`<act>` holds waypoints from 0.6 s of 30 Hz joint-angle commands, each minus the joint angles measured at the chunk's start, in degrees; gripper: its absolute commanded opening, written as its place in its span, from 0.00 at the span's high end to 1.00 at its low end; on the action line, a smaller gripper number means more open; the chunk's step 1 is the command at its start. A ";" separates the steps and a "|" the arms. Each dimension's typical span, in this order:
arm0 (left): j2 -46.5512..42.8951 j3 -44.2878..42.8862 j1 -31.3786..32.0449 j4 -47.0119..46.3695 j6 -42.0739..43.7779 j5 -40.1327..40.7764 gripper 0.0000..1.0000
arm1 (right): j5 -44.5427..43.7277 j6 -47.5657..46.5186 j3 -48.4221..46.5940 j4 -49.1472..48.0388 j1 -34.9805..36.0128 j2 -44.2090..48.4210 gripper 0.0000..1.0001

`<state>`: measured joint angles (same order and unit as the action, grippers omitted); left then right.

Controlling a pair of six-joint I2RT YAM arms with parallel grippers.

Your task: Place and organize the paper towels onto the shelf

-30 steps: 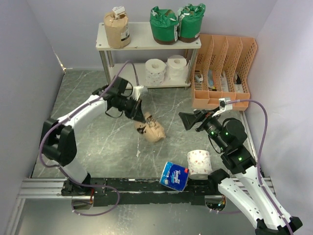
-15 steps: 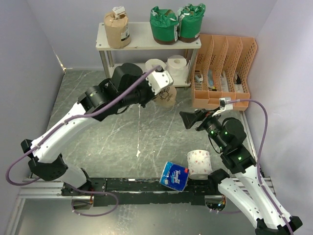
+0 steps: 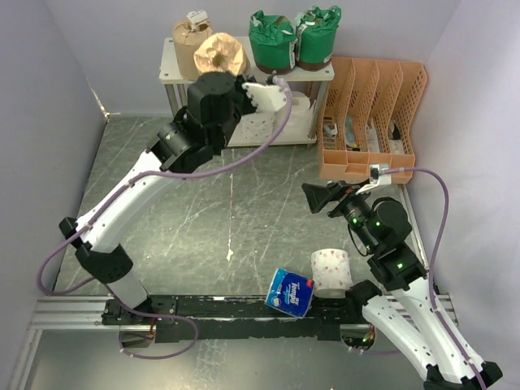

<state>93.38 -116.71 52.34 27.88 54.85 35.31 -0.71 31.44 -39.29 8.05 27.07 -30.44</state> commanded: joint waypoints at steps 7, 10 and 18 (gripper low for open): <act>6.37 -10.88 -9.58 -0.68 2.30 -12.97 0.93 | -1.43 -0.96 0.62 -1.67 0.00 0.85 0.02; 7.77 -11.30 -12.53 -0.73 0.63 -16.84 0.93 | -0.79 -1.40 0.64 -3.04 0.00 0.59 0.02; 12.95 -11.25 -16.37 -5.84 -0.67 -22.07 0.93 | -0.79 -3.75 -1.23 -4.27 -0.05 -1.87 0.02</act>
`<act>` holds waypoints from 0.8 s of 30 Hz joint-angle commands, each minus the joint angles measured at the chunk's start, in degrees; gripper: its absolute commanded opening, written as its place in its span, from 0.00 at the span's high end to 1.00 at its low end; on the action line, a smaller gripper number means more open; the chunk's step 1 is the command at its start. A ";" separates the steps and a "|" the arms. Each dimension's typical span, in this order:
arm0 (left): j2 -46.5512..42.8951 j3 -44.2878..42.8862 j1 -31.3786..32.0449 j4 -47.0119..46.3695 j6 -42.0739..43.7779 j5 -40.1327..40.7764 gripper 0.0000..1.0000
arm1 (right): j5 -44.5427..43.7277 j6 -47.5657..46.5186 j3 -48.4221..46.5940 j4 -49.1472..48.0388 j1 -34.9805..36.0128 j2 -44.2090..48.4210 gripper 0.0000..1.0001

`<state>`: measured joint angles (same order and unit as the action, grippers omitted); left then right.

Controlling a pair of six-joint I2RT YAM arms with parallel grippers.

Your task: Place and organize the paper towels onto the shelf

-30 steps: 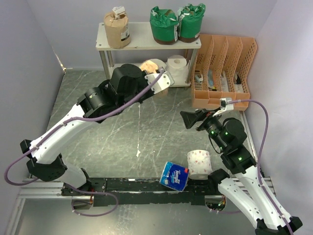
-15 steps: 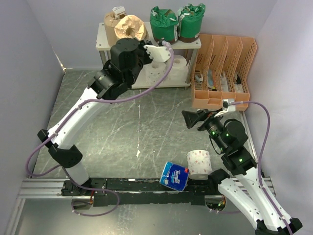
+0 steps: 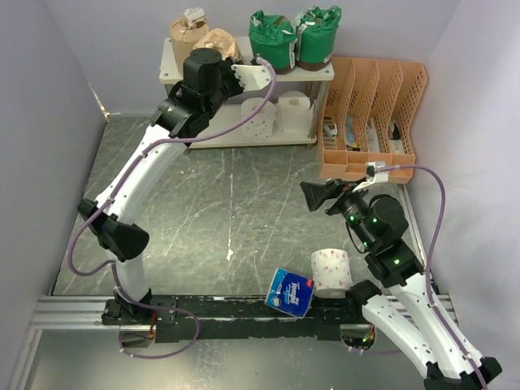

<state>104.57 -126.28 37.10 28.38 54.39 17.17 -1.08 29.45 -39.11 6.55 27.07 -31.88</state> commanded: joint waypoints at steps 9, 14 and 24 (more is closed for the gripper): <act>6.31 -2.75 -3.68 -14.64 2.84 -5.59 0.93 | -1.28 -3.80 -3.54 -2.48 0.00 -2.28 0.01; 7.37 -3.55 -4.45 -18.31 3.46 -7.31 0.90 | -1.62 -4.88 -4.69 -3.44 -0.01 -3.91 0.01; 10.22 -6.73 -5.70 -23.26 1.75 -10.88 0.86 | -1.12 -6.25 -7.09 -4.84 0.00 -8.25 0.01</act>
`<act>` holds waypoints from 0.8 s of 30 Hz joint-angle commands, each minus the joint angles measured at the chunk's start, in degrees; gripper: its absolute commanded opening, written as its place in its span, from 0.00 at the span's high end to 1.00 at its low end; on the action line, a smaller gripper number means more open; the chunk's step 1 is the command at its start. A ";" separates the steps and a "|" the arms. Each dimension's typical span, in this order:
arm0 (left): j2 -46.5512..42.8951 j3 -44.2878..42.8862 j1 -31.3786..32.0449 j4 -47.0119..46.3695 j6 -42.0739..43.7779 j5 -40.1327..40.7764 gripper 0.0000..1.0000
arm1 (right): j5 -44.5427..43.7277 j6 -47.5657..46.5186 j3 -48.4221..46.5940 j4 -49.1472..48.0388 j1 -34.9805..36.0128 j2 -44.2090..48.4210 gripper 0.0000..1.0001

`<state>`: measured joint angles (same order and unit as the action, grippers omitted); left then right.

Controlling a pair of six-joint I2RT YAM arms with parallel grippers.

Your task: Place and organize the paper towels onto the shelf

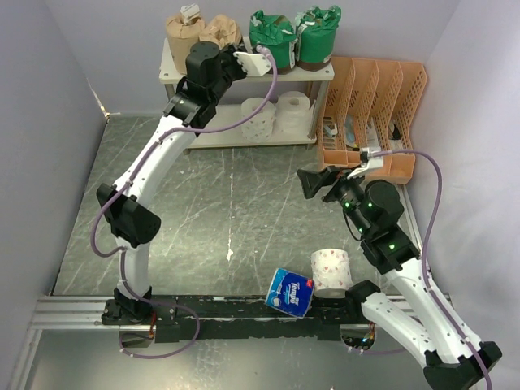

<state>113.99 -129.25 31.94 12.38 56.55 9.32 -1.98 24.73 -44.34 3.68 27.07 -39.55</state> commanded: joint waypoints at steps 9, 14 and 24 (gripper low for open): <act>2.34 -5.87 -0.97 -6.68 -2.29 -7.13 0.77 | -0.53 -4.33 -3.64 -2.12 -0.07 -2.75 0.00; 0.82 -3.72 -0.01 -5.86 -1.46 -5.86 0.65 | 0.23 -4.48 -3.70 -2.71 -0.13 -3.36 0.00; -3.80 2.24 2.19 -11.44 -0.64 -0.20 0.00 | -0.59 -2.48 -4.15 -1.07 -0.11 -1.50 0.00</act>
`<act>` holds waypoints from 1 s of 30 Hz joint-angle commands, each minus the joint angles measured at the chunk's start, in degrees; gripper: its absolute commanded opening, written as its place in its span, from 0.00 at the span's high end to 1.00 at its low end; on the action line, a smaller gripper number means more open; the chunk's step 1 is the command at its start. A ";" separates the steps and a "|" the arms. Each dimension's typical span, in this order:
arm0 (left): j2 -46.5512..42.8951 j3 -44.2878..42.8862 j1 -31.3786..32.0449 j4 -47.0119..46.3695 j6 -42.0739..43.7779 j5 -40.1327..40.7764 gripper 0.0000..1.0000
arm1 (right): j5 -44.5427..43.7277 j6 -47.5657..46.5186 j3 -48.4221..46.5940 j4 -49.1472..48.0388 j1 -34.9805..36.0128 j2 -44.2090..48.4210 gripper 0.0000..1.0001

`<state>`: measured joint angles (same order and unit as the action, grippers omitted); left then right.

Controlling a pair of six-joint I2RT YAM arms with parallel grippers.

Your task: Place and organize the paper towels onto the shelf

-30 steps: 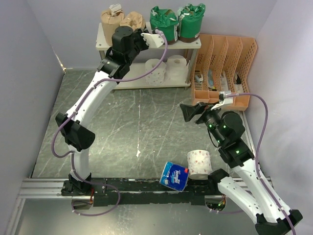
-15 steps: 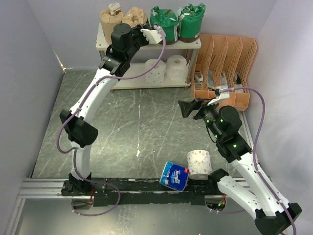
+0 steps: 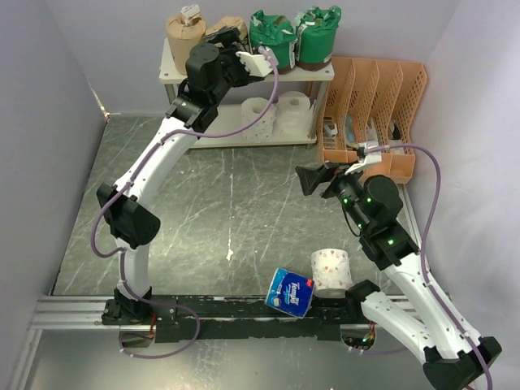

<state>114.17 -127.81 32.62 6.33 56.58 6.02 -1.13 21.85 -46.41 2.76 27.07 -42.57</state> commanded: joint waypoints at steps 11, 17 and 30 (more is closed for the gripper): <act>-16.71 1.39 7.54 10.82 -32.88 10.39 0.02 | -5.84 0.61 -3.97 11.83 0.00 8.53 0.00; -25.43 13.74 7.50 26.87 -53.73 -5.74 0.00 | -5.23 2.23 -1.03 12.36 -0.02 11.02 0.00; -28.41 47.15 13.65 37.98 -57.80 -35.76 0.00 | -10.26 8.71 1.71 10.44 0.00 15.13 0.00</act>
<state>89.19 -80.64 45.98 40.66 1.19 -25.08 -10.17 27.22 -45.47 16.75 27.07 -29.39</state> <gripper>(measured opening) 0.998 0.999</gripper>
